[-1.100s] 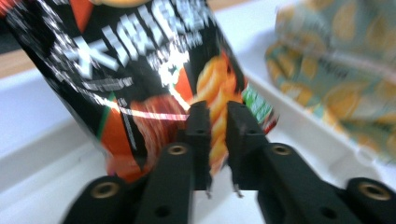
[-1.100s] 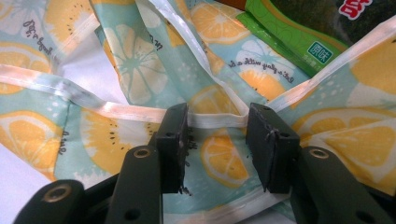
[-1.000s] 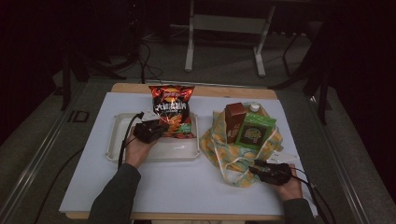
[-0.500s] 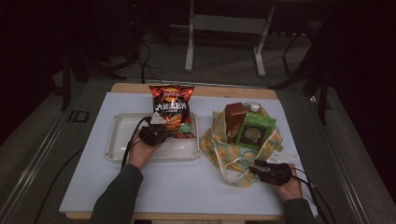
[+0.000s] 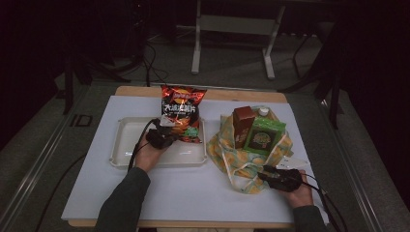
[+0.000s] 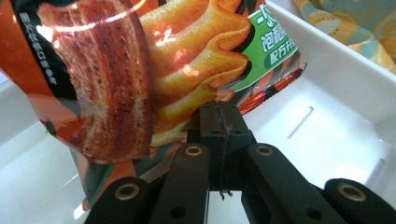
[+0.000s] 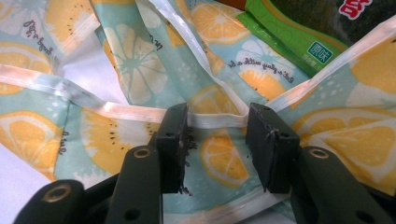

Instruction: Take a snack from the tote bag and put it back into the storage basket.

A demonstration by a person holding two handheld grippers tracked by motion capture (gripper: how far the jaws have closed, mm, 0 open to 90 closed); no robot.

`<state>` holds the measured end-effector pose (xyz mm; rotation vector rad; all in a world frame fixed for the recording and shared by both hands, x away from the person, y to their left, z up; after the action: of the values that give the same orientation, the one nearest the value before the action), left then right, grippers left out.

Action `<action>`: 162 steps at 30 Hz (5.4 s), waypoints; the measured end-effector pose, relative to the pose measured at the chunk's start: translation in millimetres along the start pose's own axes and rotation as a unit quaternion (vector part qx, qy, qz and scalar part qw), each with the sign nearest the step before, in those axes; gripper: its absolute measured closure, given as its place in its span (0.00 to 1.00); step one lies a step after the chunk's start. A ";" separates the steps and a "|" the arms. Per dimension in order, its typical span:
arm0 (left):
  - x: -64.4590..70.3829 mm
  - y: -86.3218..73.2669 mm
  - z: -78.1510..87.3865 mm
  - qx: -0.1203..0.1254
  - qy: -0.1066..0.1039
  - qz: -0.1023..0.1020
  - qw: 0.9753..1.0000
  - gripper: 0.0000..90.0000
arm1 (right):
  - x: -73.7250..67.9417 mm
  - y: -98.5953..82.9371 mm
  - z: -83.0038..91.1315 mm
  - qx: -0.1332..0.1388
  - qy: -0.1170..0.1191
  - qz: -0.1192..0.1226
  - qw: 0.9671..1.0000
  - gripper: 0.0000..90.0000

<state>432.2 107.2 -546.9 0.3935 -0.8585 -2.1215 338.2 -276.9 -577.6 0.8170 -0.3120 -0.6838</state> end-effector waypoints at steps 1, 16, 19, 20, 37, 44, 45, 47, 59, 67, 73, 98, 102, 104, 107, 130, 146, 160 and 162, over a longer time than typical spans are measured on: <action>0.7 0.9 -1.7 -0.003 0.001 -0.004 1.000 0.99 | 0.0 0.0 0.0 0.000 0.000 0.000 1.000 0.65; 27.5 24.3 -18.4 -0.008 -0.026 -0.041 0.999 0.99 | 0.0 0.1 -0.1 0.000 0.001 -0.001 1.000 0.65; 28.7 29.0 -21.0 -0.008 -0.025 -0.043 0.999 0.99 | 0.1 0.1 -0.1 0.000 0.001 -0.001 1.000 0.65; 28.0 30.3 -21.6 -0.008 -0.025 -0.042 0.999 0.99 | 0.1 0.1 -0.1 0.000 0.001 -0.001 1.000 0.65; 35.9 35.2 -20.0 0.011 -0.037 -0.032 0.999 0.97 | 0.1 0.1 -0.1 0.000 0.002 -0.001 1.000 0.65; 60.9 40.1 -16.6 0.018 -0.070 -0.057 0.996 0.97 | 0.1 0.0 -0.1 0.000 0.002 -0.001 1.000 0.65; 64.8 40.7 -16.5 0.019 -0.074 -0.061 0.995 0.97 | 0.1 0.0 -0.1 0.000 0.002 -0.001 1.000 0.65; 72.8 41.1 -16.7 0.017 -0.082 -0.069 0.994 0.97 | 0.1 0.0 -0.1 0.000 0.002 0.000 1.000 0.65; 102.3 30.2 -18.7 0.012 -0.125 -0.085 0.988 0.99 | 0.1 0.0 0.0 0.000 0.002 0.000 1.000 0.65; 108.6 26.0 -17.5 0.005 -0.126 -0.096 0.987 0.99 | 0.1 0.0 0.0 0.000 0.002 0.000 1.000 0.65; 107.7 24.4 -15.6 0.006 -0.129 -0.092 0.987 0.99 | 0.1 0.0 -0.1 0.000 0.002 0.000 1.000 0.65; 108.8 12.5 -4.1 0.004 -0.138 -0.098 0.986 0.99 | 0.0 -0.1 0.0 0.000 0.001 0.000 1.000 0.65; 108.7 10.4 -2.2 0.004 -0.141 -0.099 0.985 0.99 | -0.1 -0.1 0.0 0.000 0.001 0.000 1.000 0.65; 108.5 9.3 -1.1 0.003 -0.141 -0.101 0.985 0.99 | -0.1 -0.1 0.0 0.000 0.001 0.000 1.000 0.65; 108.9 8.0 0.2 0.003 -0.142 -0.101 0.985 0.99 | -0.2 -0.1 0.0 0.000 0.000 0.000 1.000 0.65; 117.0 50.4 19.7 0.070 -0.154 -0.106 0.980 0.98 | 0.0 0.0 -0.1 0.000 0.001 0.000 1.000 0.65; 129.7 73.3 20.4 0.096 -0.168 -0.116 0.974 0.90 | 0.3 0.1 -0.1 0.001 0.002 0.000 1.000 0.65; 138.2 92.2 12.2 0.106 -0.177 -0.109 0.972 0.78 | 0.2 0.1 -0.1 0.001 0.003 0.000 1.000 0.65; 140.4 94.6 11.7 0.107 -0.182 -0.109 0.971 0.77 | 0.3 0.1 -0.1 0.001 0.003 0.000 1.000 0.65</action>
<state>390.2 -38.9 -471.6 0.2157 -1.3136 -2.3525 338.4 -277.0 -577.6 0.8200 -0.3073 -0.6819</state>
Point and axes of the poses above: each handheld gripper's, and its own axes: z roughly backward along the jaws, y roughly out of its top, x roughly to its right, the point moved 6 cm from there along -z, roughly forward along the jaws
